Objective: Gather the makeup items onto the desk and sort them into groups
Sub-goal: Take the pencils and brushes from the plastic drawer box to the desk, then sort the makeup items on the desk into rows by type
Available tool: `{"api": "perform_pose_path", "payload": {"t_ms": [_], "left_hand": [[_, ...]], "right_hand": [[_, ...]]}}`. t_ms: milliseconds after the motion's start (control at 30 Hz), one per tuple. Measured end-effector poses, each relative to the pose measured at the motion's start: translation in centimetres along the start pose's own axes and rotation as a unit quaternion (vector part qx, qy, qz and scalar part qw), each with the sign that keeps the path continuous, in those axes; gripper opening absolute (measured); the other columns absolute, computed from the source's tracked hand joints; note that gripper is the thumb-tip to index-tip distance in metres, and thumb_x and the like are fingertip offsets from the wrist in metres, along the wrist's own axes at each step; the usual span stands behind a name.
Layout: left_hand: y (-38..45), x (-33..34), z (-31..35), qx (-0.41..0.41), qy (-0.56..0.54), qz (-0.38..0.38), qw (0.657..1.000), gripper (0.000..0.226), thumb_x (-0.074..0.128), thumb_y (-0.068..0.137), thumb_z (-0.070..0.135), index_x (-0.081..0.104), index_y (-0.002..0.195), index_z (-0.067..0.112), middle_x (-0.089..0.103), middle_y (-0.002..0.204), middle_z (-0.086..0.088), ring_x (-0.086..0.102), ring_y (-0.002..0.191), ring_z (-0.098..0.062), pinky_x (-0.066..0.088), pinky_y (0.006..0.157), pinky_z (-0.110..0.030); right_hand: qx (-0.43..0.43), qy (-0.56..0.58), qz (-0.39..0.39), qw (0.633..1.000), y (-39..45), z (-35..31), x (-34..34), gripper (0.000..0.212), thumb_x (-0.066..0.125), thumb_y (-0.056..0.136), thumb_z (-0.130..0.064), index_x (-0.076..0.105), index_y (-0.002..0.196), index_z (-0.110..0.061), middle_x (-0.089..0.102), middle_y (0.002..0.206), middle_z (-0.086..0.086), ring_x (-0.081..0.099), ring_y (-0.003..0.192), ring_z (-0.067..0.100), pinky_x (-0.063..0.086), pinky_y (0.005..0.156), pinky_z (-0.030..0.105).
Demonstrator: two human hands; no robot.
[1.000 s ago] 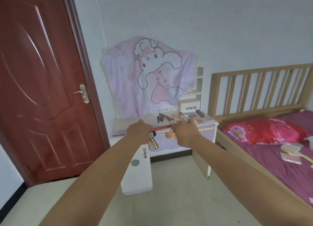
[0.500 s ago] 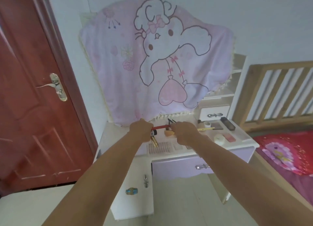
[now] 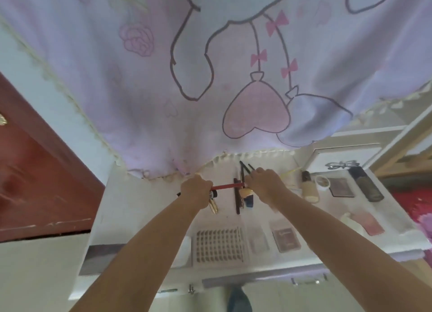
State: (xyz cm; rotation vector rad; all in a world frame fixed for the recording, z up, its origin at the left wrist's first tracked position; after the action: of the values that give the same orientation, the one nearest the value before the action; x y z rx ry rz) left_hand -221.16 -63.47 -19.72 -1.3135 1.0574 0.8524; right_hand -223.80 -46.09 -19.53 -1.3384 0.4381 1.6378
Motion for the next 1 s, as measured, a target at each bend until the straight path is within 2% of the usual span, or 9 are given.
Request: {"api": "perform_pose_path", "payload": {"t_ms": [133,233,433,533,600,800,1000], "left_hand": [[5.9,1.6,0.0,-0.044,-0.035,-0.032,0.998,0.027,0.045,0.091,0.021,0.05,0.117,0.017,0.044,0.117,-0.011,0.054,0.101,-0.025,0.045,0.074,-0.03],[9.2,2.6,0.1,-0.078,-0.063,-0.06,0.993,0.03,0.046,0.09,0.018,0.047,0.12,0.018,0.04,0.12,-0.012,0.053,0.102,-0.027,0.043,0.07,-0.03],[12.5,4.6,0.6,-0.09,-0.12,-0.102,0.983,0.036,0.047,0.088,0.015,0.042,0.124,0.017,0.045,0.122,-0.014,0.052,0.107,-0.03,0.044,0.073,-0.032],[13.1,4.9,1.0,-0.086,-0.155,-0.101,0.979,0.033,0.049,0.088,0.017,0.042,0.12,0.015,0.048,0.118,-0.014,0.053,0.105,-0.029,0.041,0.068,-0.031],[13.2,5.1,0.9,-0.076,-0.167,-0.098,0.978,0.04,0.053,0.085,0.015,0.04,0.123,0.017,0.048,0.119,-0.014,0.052,0.107,-0.028,0.042,0.069,-0.031],[11.7,5.4,-1.0,-0.036,-0.19,-0.058,0.979,0.066,0.063,0.08,0.024,0.029,0.136,0.02,0.037,0.132,-0.012,0.04,0.121,-0.03,0.041,0.092,-0.038],[7.8,5.9,-4.6,0.0,-0.182,-0.046,0.982,0.055,0.05,0.088,0.036,0.029,0.135,0.017,0.034,0.134,-0.013,0.035,0.125,-0.031,0.04,0.094,-0.04]], "right_hand": [[-0.06,-0.043,-0.018,0.997,6.4,2.0,2.8,0.031,0.056,0.084,-0.009,0.048,0.113,-0.007,0.057,0.11,0.009,0.051,0.101,0.025,0.044,0.077,0.033],[-0.078,-0.023,-0.03,0.996,9.3,3.2,4.7,0.03,0.056,0.084,-0.009,0.049,0.113,-0.006,0.057,0.11,0.01,0.051,0.102,0.026,0.042,0.075,0.033],[-0.118,0.022,-0.051,0.991,12.0,2.9,7.3,0.04,0.055,0.083,-0.007,0.043,0.121,-0.008,0.052,0.121,0.011,0.047,0.111,0.027,0.038,0.087,0.034],[-0.099,0.063,-0.062,0.991,12.7,3.0,7.5,0.041,0.054,0.081,-0.008,0.042,0.121,-0.009,0.052,0.119,0.009,0.046,0.111,0.027,0.033,0.093,0.035],[-0.08,0.094,-0.055,0.991,13.0,3.2,7.4,0.041,0.054,0.08,-0.008,0.043,0.12,-0.01,0.052,0.119,0.008,0.045,0.111,0.026,0.032,0.094,0.035],[-0.024,0.201,-0.047,0.978,13.0,3.3,6.5,0.057,0.06,0.077,-0.011,0.039,0.13,-0.019,0.048,0.127,0.003,0.042,0.119,0.024,0.028,0.104,0.036],[0.06,0.248,-0.009,0.967,10.5,1.3,4.7,0.058,0.054,0.079,-0.006,0.037,0.133,-0.018,0.039,0.138,0.003,0.033,0.129,0.024,0.026,0.107,0.036]]}}
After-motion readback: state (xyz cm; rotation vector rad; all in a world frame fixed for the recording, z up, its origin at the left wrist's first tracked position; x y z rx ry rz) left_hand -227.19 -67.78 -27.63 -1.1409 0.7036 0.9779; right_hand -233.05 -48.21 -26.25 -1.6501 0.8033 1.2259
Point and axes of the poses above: each hand's wrist, its own y-axis towards the middle knuckle, its own x-axis out of the palm, z = x × y, the point moved 2 cm from there along y, towards the middle knuckle
